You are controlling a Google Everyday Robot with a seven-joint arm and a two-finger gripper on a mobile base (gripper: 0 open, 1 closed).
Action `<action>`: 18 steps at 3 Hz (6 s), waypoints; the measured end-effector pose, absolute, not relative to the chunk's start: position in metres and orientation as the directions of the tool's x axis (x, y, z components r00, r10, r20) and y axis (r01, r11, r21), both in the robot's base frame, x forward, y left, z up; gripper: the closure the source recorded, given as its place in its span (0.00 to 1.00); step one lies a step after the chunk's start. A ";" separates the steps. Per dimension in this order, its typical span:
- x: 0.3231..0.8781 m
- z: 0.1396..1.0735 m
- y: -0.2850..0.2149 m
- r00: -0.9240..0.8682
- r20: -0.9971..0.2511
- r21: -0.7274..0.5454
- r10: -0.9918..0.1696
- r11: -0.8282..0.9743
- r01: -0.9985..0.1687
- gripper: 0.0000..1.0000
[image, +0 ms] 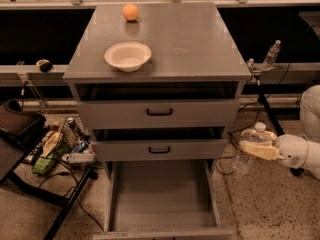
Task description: Pick water bottle from bottom drawer and place on counter
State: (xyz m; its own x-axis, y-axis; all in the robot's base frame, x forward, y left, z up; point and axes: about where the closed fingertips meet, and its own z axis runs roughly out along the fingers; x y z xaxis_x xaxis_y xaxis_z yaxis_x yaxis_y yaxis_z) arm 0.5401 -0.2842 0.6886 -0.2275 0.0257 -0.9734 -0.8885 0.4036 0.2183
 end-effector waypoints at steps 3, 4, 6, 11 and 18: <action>0.554 0.799 -0.298 -0.187 -0.982 0.150 -0.019 0.520 -0.841 1.00; 0.593 0.899 -0.311 -0.191 -0.981 0.130 -0.037 0.606 -0.785 1.00; 0.673 1.004 -0.319 -0.103 -0.995 0.065 -0.016 0.683 -0.728 1.00; 0.833 0.941 -0.243 -0.076 -0.997 0.077 0.030 0.659 -0.748 1.00; 0.836 0.946 -0.234 -0.083 -0.996 0.082 0.028 0.647 -0.758 0.00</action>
Offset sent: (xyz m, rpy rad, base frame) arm -0.0061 -0.0213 0.0855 -0.0509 -0.0715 -0.1012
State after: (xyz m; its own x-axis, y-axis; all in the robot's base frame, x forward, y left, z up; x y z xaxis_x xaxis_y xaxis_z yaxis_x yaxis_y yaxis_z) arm 0.8359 -0.2337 0.9462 -0.0834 0.0281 -0.9961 -0.7581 0.6470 0.0817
